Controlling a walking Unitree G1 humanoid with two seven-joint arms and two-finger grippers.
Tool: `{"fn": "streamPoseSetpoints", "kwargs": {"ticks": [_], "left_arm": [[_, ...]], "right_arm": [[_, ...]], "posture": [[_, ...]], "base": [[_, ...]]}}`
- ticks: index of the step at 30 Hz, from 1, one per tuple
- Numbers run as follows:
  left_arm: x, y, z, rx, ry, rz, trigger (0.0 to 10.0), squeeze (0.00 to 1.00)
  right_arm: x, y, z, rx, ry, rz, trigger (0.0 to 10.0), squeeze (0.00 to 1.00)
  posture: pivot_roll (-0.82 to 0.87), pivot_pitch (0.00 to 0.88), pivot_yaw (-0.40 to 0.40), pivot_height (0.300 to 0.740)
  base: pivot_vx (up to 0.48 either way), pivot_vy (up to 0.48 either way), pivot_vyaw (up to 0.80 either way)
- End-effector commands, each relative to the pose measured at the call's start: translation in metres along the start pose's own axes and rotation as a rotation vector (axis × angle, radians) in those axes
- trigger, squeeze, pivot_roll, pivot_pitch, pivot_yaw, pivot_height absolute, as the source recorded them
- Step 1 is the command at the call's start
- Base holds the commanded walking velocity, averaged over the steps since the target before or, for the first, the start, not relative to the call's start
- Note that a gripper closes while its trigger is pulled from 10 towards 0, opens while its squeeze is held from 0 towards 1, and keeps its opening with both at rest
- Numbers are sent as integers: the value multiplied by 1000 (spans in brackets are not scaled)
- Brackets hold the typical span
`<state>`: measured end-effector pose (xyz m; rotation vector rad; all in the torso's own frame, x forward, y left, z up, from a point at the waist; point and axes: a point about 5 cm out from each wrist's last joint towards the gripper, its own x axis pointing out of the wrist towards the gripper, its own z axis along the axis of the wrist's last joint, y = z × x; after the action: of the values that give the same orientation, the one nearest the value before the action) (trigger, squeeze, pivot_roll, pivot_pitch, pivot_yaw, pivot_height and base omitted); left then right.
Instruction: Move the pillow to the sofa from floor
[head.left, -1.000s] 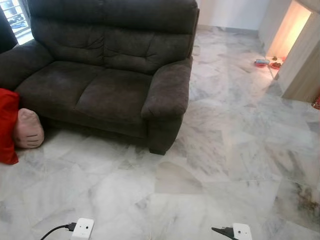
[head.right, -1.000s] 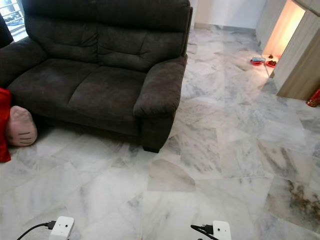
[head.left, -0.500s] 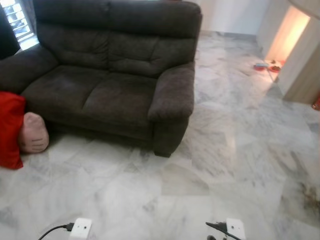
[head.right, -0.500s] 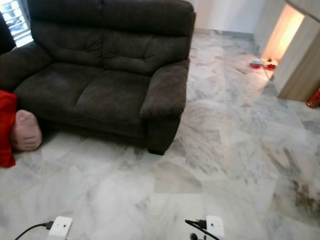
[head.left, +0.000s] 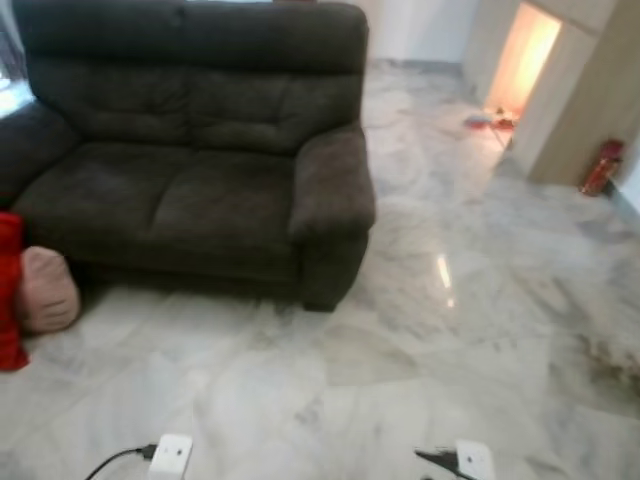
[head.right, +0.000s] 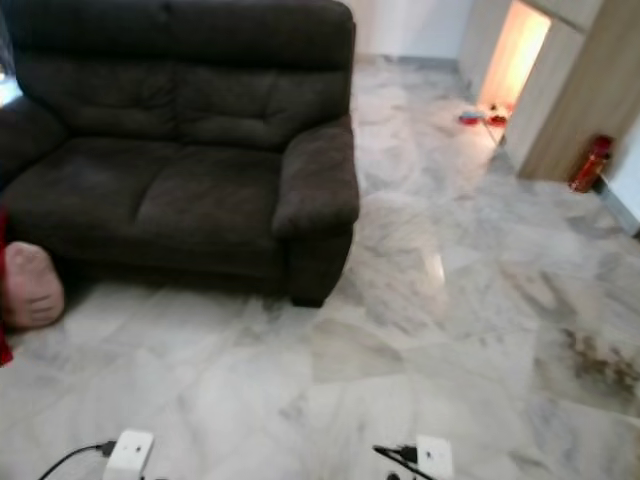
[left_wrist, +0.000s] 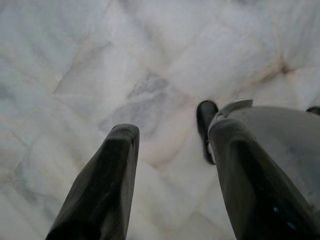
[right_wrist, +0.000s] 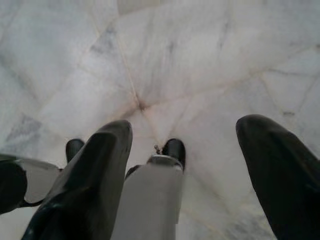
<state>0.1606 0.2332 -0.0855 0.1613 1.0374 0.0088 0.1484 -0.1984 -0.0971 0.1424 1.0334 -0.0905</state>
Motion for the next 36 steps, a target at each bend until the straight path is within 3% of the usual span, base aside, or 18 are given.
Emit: {"fn": "streamPoseSetpoints", "kwargs": {"ticks": [1, 6, 9, 15, 19, 21, 23, 27, 36], "left_arm": [[1, -1, 2, 6, 3, -6, 10000, 0], [1, -2, 1, 5, 5, -6, 10000, 0], [0, -2, -1, 4, 9, -5, 10000, 0], [-1, -1, -6, 1, 19, -2, 10000, 0], [-1, -2, -7, -16, 16, 7, 10000, 0], [-1, -3, -5, -34, 3, 9, 10000, 0], [0, -6, -4, -40, 1, 6, 10000, 0], [1, -11, -3, -68, 6, -7, 10000, 0], [2, -13, 0, -75, -2, 11, 10000, 0]], "right_arm": [[-1, -8, 2, 0, -6, -9, 10000, 0], [-5, -25, -2, 3, 1, -31, 10000, 0], [-6, -26, -3, -4, 7, -31, 10000, 0], [0, 0, 0, 0, 4, -5, 10000, 0], [1, 14, -4, -17, 6, 16, 10000, 0], [0, 7, -2, -42, -1, 17, 10000, 0], [-2, -13, 3, -56, -9, -6, 10000, 0], [-6, -35, 11, -38, -27, -51, 10000, 0], [-5, -27, 2, -6, 2, -59, 10000, 0]], "posture": [[78, 0, -53, 740], [79, 0, -51, 740], [80, 0, -51, 740], [78, 0, -47, 740], [66, 0, -90, 740], [63, 0, -99, 740], [53, 0, -101, 740], [38, 0, -93, 740], [75, 0, -100, 740]], "base": [[0, 368, -800], [0, 370, -373], [0, 371, 0], [0, 371, 0], [0, 368, 0], [0, 368, 0], [0, 368, 0], [0, 360, 0], [0, 360, 0]]}}
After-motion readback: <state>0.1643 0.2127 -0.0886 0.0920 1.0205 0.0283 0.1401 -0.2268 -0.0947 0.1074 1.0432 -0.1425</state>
